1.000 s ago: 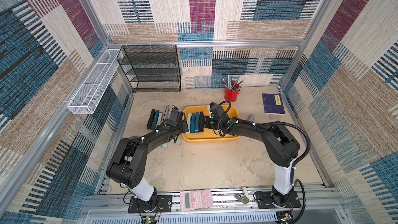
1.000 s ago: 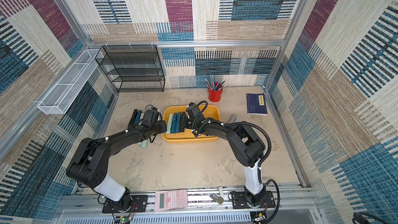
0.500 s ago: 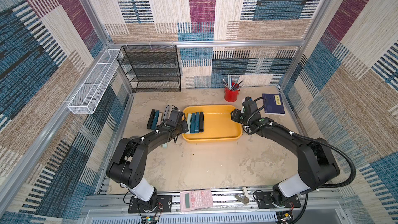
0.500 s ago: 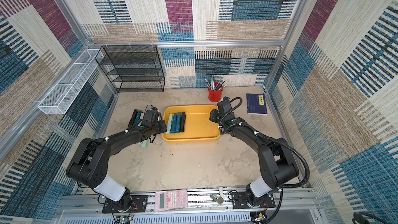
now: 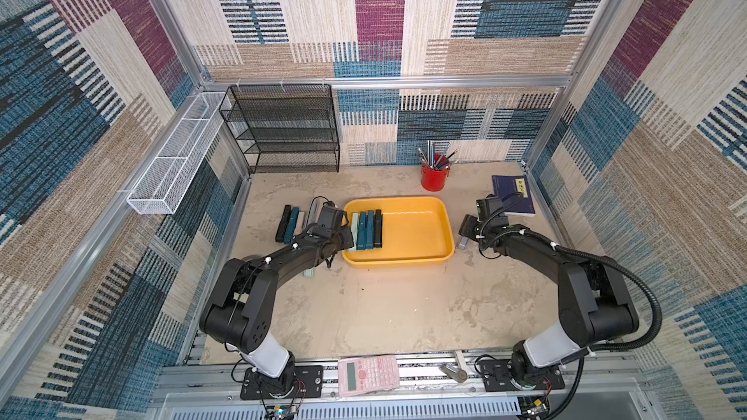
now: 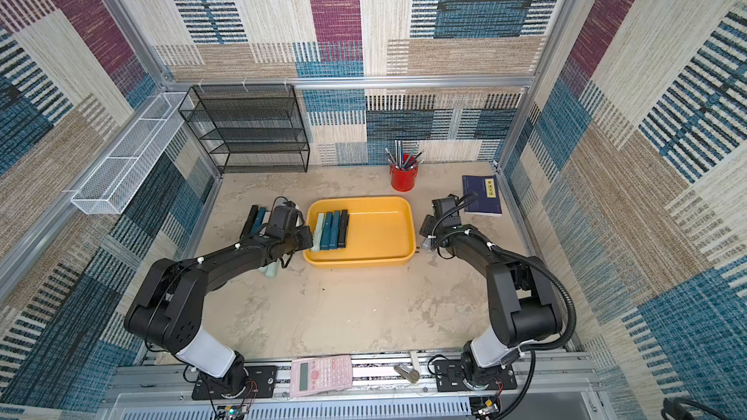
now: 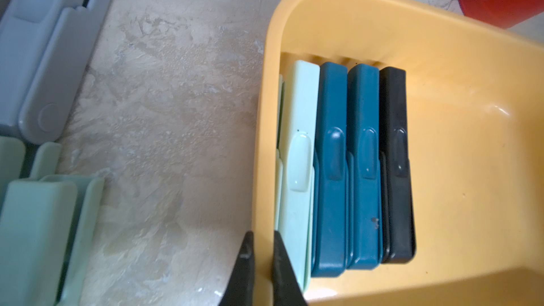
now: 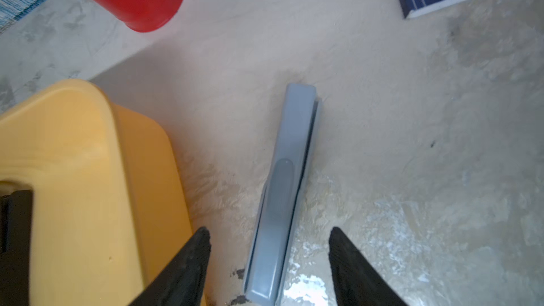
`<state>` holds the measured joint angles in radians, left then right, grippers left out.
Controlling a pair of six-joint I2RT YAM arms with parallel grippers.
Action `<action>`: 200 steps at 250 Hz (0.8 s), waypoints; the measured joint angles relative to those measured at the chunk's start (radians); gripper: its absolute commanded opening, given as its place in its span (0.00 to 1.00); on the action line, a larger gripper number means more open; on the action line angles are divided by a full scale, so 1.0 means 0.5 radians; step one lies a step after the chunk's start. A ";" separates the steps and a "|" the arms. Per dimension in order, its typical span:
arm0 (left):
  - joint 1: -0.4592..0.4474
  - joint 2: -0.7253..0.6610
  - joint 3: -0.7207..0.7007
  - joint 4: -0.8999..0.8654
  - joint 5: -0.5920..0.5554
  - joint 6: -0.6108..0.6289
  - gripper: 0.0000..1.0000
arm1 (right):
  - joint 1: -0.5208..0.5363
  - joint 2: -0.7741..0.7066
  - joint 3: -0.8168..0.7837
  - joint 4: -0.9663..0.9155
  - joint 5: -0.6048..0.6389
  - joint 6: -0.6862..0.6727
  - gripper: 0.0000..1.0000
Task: Put the pruning pliers into the storage box
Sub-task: Pick up the pruning pliers from the center of the board.
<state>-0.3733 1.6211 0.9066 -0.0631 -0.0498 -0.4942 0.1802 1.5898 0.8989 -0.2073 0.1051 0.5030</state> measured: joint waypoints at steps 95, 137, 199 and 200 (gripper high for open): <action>0.000 0.002 0.000 -0.001 -0.007 0.000 0.00 | -0.002 0.196 0.008 0.047 -0.040 0.006 0.59; 0.000 0.011 0.017 -0.018 -0.007 0.001 0.00 | 0.000 0.197 -0.019 0.076 -0.038 0.011 0.50; 0.000 0.044 0.054 -0.024 -0.002 0.002 0.00 | 0.000 0.192 -0.050 0.089 -0.030 0.010 0.42; 0.000 0.044 0.054 -0.024 -0.002 0.002 0.00 | 0.000 0.192 -0.050 0.089 -0.030 0.010 0.42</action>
<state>-0.3733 1.6432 0.9337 -0.0750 -0.0505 -0.4934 0.1802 1.6855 0.8738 -0.1627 0.0902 0.5079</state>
